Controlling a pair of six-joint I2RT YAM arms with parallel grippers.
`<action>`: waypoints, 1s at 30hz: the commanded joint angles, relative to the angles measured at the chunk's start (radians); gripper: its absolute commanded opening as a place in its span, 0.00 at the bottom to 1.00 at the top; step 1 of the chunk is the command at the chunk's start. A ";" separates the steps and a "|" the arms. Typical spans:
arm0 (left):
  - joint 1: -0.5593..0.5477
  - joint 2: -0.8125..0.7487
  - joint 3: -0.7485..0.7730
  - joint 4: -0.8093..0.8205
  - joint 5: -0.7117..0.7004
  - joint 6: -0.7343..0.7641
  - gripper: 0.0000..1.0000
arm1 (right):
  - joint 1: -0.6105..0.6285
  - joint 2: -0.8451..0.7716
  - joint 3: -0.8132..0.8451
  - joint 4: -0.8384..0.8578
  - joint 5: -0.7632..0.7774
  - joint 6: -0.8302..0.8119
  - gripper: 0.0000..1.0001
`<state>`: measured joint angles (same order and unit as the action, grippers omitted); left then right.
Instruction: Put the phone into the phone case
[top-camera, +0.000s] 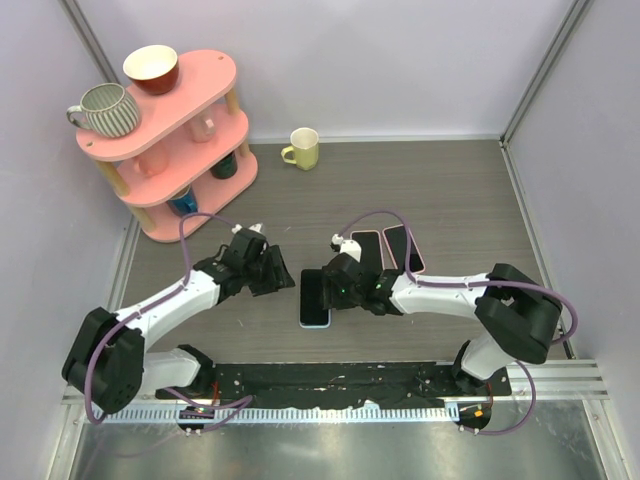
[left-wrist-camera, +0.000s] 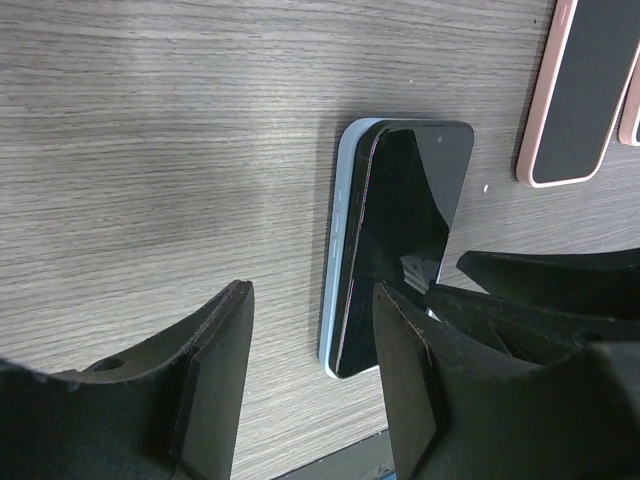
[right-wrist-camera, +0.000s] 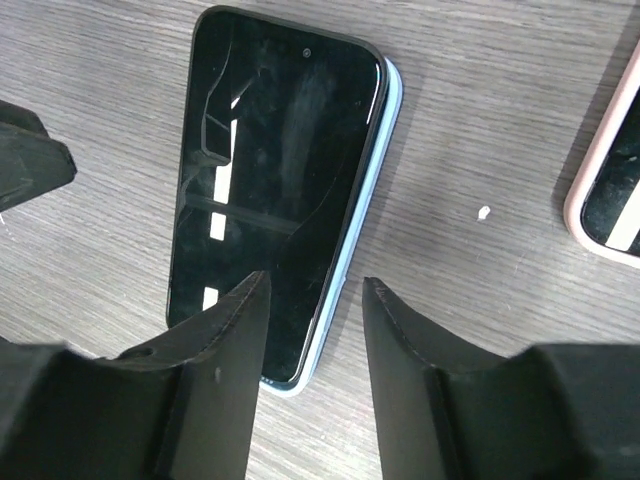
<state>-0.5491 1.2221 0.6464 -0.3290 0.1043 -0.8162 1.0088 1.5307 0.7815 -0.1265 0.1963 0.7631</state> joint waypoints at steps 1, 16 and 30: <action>0.000 -0.001 -0.017 0.082 0.025 -0.024 0.55 | -0.010 0.031 -0.014 0.103 -0.032 -0.015 0.45; -0.003 0.108 -0.065 0.183 0.067 -0.026 0.54 | -0.010 0.031 -0.059 0.157 -0.054 0.005 0.20; -0.003 0.198 -0.091 0.284 0.109 -0.008 0.45 | -0.018 -0.135 -0.116 0.156 0.064 0.074 0.50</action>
<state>-0.5495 1.3926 0.5758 -0.0807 0.1932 -0.8314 0.9974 1.4250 0.6724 -0.0017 0.1898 0.8074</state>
